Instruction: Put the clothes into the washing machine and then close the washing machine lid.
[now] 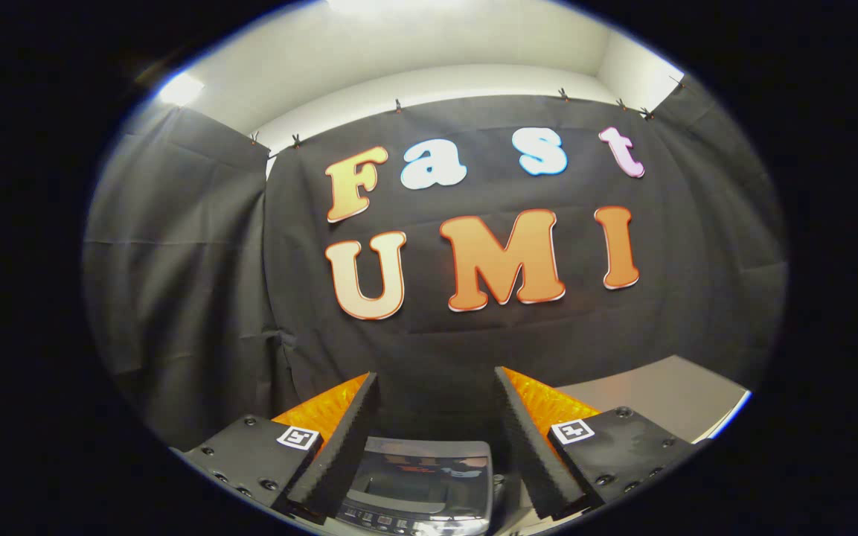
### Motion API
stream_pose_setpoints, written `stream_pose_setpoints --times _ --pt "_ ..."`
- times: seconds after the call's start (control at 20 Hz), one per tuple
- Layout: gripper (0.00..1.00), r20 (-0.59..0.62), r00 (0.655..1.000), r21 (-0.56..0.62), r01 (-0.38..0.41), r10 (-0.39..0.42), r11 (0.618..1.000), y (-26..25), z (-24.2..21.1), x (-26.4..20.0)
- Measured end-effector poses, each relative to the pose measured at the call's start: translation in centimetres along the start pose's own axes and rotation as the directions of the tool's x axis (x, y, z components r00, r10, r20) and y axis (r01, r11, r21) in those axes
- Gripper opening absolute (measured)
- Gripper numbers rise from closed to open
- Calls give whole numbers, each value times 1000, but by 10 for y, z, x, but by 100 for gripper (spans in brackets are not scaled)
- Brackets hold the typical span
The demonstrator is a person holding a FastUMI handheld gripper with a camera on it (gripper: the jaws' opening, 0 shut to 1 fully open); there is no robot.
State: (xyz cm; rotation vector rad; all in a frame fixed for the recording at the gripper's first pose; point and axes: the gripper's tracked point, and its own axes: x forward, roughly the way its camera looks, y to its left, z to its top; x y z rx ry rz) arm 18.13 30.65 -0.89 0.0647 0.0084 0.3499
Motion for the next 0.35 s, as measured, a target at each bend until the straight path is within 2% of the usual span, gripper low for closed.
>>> stream_pose_setpoints --times 0.2,0.35 --pt "98 53 998 -21 32 -30 999 -52 43 -69" --pt "98 53 996 -28 70 -68 997 -95 52 -116"
